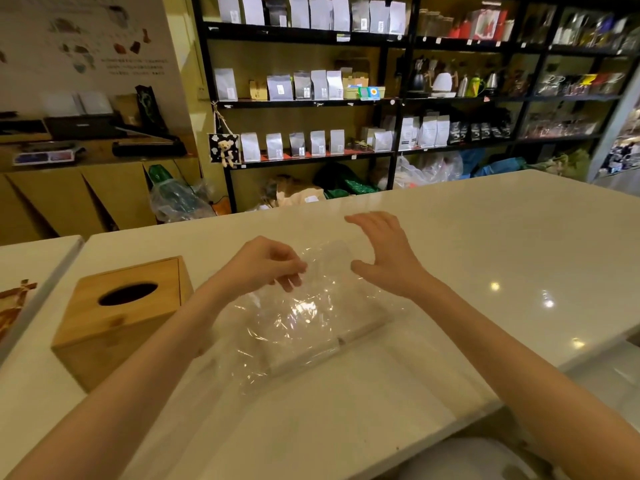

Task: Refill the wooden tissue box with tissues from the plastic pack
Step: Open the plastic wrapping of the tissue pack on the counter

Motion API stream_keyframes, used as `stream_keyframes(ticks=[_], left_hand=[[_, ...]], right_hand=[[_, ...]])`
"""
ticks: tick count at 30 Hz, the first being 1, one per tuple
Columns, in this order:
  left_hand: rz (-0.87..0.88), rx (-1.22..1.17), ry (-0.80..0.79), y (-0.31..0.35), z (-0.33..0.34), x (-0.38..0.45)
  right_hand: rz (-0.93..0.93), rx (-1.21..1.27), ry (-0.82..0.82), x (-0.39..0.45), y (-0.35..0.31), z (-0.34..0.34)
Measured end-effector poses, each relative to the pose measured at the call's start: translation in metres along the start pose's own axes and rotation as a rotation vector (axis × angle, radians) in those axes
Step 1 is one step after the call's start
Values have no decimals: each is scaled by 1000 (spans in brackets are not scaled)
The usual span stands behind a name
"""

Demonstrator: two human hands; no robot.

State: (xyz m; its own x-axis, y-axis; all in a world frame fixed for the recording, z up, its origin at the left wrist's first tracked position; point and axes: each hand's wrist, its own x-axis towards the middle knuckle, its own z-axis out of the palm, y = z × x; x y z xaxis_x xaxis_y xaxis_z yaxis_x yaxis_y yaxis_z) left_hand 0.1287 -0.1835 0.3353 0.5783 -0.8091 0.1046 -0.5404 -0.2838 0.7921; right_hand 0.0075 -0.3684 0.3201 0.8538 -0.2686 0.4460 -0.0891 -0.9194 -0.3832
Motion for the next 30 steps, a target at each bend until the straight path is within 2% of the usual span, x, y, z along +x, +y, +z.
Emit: stream_keyframes(ticks=[3, 6, 10, 16, 19, 24, 26, 27, 30], left_hand=[[-9, -28, -32, 9, -4, -9], [-152, -93, -124, 12, -11, -20], [-275, -88, -173, 4, -15, -29], [-198, 366, -155, 7, 28, -43], [-168, 471, -66, 11, 53, -52], [-179, 697, -56, 3, 84, -65], [-167, 746, -38, -3, 94, -69], [-155, 761, -23, -5, 98, -71], [-129, 806, 11, -12, 104, -74]], right_hand=[[-164, -65, -214, 5, -38, 4], [-147, 91, -426, 4, -56, -5], [-111, 98, -512, -3, -63, -32], [-38, 103, -782, -30, -68, -78], [11, 70, -939, -52, -68, -82], [95, -12, -1157, -88, -63, -71], [109, 2, -1130, -95, -60, -73], [115, 33, -1065, -96, -56, -73], [143, 106, -754, -94, -41, -66]])
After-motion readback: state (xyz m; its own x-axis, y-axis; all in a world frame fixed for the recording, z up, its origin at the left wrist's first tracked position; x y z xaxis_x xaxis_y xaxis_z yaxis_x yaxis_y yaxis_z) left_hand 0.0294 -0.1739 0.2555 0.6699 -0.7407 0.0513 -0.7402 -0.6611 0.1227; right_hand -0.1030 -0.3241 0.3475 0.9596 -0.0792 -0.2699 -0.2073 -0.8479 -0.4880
